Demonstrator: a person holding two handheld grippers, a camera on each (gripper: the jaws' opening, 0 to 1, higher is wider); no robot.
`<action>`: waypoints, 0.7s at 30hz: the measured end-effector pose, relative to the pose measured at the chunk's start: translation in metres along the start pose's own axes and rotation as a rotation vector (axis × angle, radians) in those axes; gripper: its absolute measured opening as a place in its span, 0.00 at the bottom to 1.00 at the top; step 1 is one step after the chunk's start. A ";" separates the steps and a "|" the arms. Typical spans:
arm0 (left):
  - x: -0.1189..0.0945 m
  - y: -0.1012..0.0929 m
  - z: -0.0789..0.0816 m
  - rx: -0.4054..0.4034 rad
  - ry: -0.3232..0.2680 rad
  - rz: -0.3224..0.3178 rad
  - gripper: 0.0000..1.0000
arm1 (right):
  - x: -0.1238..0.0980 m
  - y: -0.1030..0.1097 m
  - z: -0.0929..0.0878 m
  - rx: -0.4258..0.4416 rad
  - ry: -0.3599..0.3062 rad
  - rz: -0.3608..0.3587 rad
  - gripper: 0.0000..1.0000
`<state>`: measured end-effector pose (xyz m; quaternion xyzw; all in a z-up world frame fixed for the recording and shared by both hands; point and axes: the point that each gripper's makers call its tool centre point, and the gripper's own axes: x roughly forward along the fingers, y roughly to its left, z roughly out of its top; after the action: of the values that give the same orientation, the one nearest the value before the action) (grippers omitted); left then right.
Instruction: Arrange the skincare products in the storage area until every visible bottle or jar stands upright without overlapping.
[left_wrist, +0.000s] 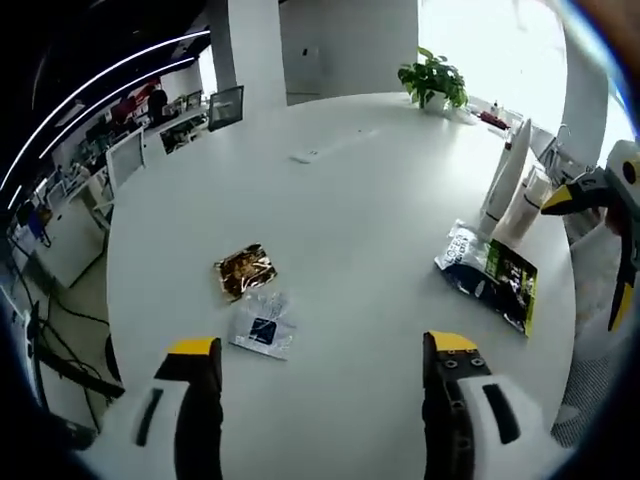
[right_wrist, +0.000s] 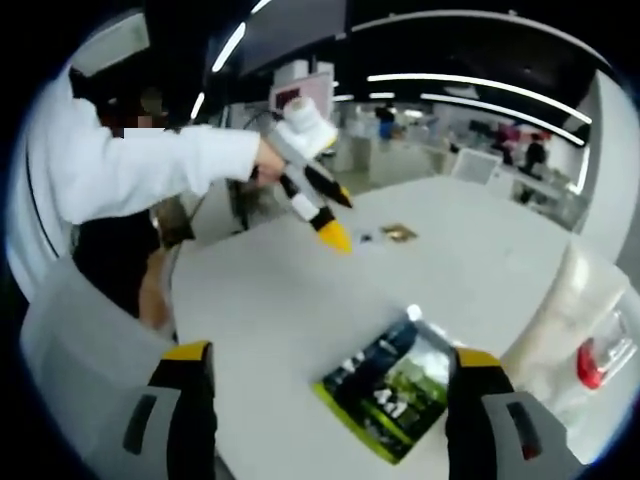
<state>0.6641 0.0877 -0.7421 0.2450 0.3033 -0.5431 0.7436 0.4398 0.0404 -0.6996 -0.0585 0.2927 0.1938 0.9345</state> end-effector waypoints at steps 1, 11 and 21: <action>0.002 0.001 0.000 0.001 0.001 -0.004 0.76 | 0.000 0.000 0.000 -0.001 0.001 0.002 0.94; 0.024 0.025 -0.001 0.017 0.022 0.000 0.68 | 0.001 -0.001 -0.001 0.009 -0.002 0.005 0.90; 0.043 0.046 -0.002 0.028 0.061 0.013 0.60 | 0.001 -0.002 -0.001 0.004 0.002 0.004 0.89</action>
<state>0.7176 0.0740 -0.7725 0.2739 0.3169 -0.5347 0.7339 0.4407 0.0388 -0.7014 -0.0561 0.2940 0.1949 0.9340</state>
